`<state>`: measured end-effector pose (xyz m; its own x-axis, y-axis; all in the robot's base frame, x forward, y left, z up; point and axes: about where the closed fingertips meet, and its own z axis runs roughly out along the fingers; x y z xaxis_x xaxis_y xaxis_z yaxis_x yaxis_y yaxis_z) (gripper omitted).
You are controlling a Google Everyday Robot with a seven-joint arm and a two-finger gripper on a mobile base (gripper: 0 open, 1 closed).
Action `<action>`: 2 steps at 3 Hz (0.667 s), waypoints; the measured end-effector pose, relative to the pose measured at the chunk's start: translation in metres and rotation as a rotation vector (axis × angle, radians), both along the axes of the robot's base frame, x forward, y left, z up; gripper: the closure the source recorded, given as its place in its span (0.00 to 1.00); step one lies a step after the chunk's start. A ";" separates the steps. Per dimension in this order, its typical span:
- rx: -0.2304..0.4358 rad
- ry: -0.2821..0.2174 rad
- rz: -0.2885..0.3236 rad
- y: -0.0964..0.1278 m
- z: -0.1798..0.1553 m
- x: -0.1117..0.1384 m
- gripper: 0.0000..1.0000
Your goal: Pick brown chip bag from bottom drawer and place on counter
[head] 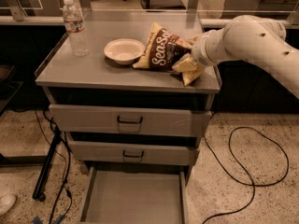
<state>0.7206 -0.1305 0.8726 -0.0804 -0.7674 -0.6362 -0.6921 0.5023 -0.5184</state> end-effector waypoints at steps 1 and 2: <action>0.000 0.000 0.000 0.000 0.000 0.000 0.00; 0.000 0.000 0.000 0.000 0.000 0.000 0.00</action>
Offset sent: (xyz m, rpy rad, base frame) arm 0.0000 0.0000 0.0000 0.0000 0.0000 0.0000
